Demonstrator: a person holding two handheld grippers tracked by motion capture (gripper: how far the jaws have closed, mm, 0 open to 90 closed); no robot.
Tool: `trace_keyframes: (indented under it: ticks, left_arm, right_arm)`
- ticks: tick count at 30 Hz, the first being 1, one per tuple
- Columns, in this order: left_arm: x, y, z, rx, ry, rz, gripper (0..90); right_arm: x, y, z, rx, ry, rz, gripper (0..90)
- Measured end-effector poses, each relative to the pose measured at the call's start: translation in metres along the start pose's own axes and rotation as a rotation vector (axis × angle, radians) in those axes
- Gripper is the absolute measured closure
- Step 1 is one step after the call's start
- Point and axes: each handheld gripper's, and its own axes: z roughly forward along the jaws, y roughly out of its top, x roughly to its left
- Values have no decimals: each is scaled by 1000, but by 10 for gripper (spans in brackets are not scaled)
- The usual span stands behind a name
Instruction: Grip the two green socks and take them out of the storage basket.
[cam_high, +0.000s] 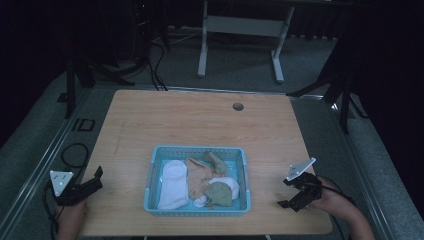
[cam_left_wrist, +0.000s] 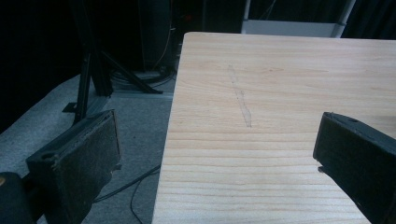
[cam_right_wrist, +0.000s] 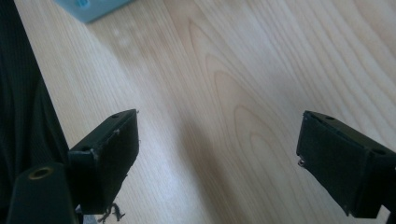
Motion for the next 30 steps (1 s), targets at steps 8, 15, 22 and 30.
trace_keyframes:
  ticks: [8,15,22,30]
  left_arm:
    - [0,0,0,0,-2,-3,4]
    - [0,0,0,-1,-3,-3,3]
    - [0,0,0,-3,-6,-2,3]
    - [0,0,0,-4,-12,-2,3]
  right_arm:
    - [3,15,-7,-19,-3,7,126]
    - [5,25,-11,17,3,-9,143]
    - [8,38,-17,21,11,-23,150]
    - [14,59,-23,3,28,-49,151]
